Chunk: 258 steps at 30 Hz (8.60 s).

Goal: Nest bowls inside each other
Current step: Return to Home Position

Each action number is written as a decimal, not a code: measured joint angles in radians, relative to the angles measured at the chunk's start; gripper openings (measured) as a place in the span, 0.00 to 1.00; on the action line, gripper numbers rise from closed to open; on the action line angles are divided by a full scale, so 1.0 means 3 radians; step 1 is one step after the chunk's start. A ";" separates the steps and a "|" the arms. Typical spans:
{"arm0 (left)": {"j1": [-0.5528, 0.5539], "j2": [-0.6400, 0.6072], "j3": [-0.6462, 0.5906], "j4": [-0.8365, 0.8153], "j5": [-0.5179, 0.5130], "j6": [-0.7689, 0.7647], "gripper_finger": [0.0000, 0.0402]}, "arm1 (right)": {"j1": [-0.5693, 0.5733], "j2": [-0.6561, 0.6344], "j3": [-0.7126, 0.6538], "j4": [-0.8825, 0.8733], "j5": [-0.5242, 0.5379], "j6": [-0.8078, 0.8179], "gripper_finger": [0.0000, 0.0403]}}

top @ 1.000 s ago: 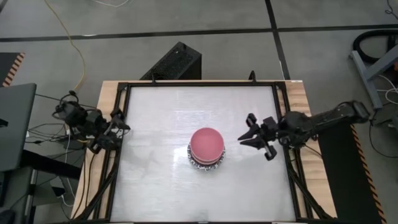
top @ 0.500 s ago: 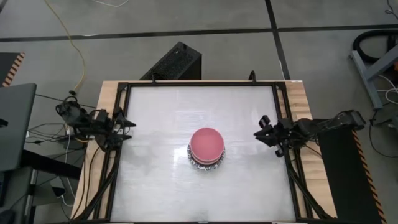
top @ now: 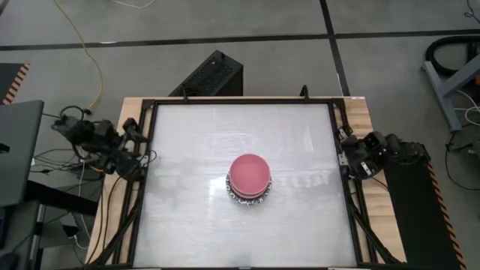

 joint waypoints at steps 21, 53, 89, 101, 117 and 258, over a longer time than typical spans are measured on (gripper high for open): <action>-0.0001 -0.0003 -0.1340 0.0783 -0.0063 -0.0393 0.63 | -0.0011 0.0002 0.0248 -0.0992 -0.0149 0.0233 0.22; -0.0019 0.0003 -0.2119 0.1434 0.0564 0.0109 0.63 | 0.0323 0.0171 -0.0338 -0.2206 -0.0046 -0.0053 0.22; 0.1400 0.0009 -0.2126 0.1201 0.1401 0.0515 0.63 | 0.0221 0.0165 -0.0343 -0.2084 0.0577 -0.0595 0.22; 0.2028 0.0009 -0.2126 0.1182 0.1551 0.0515 0.63 | -0.0223 0.0165 -0.0345 -0.2101 0.0559 -0.0809 0.22; 0.2313 0.0009 -0.2126 0.1215 0.1722 0.0573 0.63 | -0.0838 0.0184 -0.0346 -0.2178 -0.0198 -0.0786 0.22; 0.2536 0.0011 -0.2126 0.1205 0.1467 0.0273 0.63 | -0.0933 0.0185 -0.0347 -0.2168 -0.0118 -0.0902 0.22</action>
